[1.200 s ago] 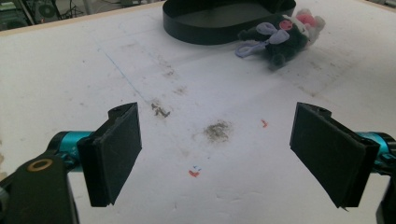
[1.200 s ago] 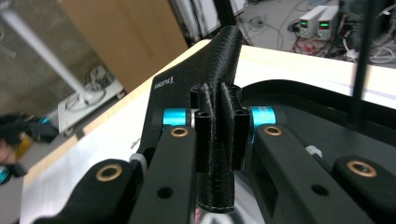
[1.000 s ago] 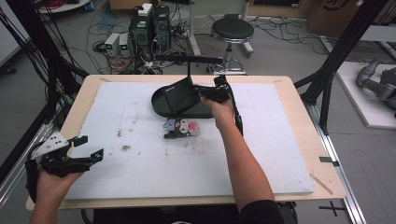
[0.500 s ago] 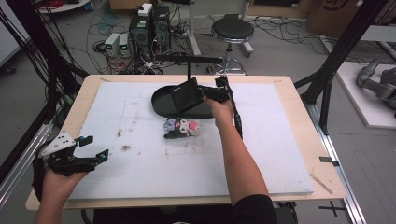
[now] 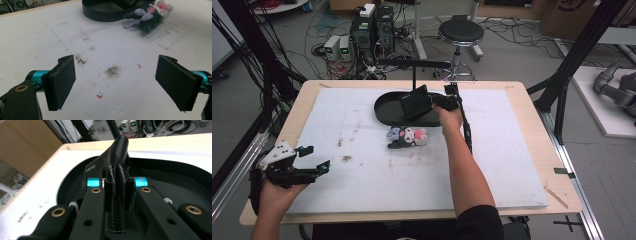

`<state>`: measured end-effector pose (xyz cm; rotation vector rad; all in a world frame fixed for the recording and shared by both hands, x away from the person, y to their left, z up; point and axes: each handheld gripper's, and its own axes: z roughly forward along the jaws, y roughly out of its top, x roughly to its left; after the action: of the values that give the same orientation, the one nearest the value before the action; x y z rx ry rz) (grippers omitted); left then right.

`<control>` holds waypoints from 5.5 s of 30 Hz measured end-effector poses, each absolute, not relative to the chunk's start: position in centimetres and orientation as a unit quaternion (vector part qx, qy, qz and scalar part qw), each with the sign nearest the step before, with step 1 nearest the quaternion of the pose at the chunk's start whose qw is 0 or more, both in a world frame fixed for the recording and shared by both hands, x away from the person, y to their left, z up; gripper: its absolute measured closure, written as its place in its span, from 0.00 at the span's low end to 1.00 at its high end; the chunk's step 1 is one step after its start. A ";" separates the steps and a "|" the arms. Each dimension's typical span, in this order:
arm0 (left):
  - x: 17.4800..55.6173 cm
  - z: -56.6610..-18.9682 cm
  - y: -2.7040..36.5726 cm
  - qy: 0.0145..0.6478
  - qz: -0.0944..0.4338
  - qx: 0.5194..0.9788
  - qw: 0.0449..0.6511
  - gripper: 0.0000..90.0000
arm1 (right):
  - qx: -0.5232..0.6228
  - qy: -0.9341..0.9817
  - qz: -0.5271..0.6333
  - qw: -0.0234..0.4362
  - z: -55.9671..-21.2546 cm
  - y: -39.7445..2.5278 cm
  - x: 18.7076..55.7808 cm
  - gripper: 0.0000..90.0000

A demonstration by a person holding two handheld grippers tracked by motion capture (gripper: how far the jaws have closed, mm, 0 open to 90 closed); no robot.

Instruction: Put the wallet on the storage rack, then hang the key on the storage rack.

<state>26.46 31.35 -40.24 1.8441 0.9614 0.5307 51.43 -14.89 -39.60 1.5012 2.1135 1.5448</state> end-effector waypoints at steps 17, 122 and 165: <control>26.9 -40.4 30.7 0.388 0.212 0.760 0.475 0.18 | 0.522 0.715 0.445 0.137 -40.1 -17.5 50.9 0.48; 29.2 -39.9 30.0 0.390 0.219 0.752 0.484 0.18 | 0.162 0.921 0.309 0.173 -42.9 -6.9 41.7 0.39; 29.5 -40.2 29.7 0.392 0.213 0.753 0.483 0.18 | 0.340 0.803 0.421 0.247 -28.6 -19.9 45.1 0.44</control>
<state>29.54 29.69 -40.22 1.8355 0.9541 0.5201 45.06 -19.94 -28.61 0.9280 2.1904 1.1482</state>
